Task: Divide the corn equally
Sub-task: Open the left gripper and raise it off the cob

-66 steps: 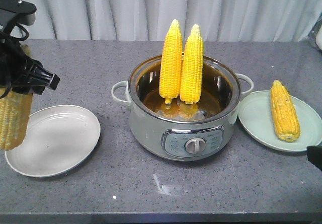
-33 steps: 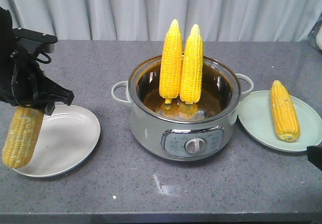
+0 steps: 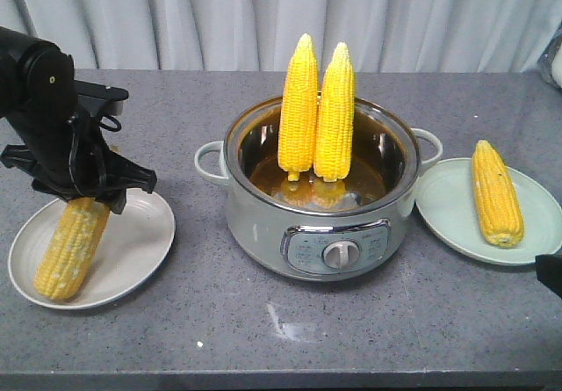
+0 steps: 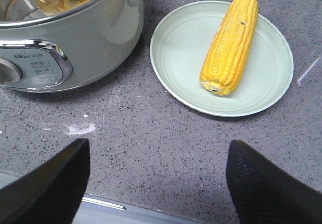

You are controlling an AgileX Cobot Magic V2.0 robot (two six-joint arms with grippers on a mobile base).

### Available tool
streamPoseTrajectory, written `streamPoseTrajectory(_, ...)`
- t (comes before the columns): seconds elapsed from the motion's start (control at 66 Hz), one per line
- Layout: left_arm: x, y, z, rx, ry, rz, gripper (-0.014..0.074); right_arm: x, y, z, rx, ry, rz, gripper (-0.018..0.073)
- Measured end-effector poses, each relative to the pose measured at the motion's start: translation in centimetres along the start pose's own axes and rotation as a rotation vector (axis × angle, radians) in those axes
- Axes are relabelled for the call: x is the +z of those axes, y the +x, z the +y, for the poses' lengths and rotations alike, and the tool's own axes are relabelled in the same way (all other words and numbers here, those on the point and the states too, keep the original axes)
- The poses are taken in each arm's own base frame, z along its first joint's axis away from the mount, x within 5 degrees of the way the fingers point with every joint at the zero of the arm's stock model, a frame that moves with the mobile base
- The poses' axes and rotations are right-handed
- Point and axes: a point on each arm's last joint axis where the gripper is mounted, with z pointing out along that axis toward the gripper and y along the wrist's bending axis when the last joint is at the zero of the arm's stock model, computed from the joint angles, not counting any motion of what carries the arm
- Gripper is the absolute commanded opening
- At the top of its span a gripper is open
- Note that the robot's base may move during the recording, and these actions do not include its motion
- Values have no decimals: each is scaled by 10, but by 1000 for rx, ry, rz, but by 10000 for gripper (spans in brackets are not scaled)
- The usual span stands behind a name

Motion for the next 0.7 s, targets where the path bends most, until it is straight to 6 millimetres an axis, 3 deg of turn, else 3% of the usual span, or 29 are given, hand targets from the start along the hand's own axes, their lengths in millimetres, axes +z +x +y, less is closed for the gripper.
streamPoseTrajectory(0.167,3,-3,-1,-1,4,-16,566,0,0,0,1,0,0,528)
streamPoseTrajectory(0.439,2,-6,-1,13,11,-60,565,0,0,0,1,0,0,528)
streamPoseTrajectory(0.697,-27,-3,-4,52,32,-186,565,0,0,0,1,0,0,528)
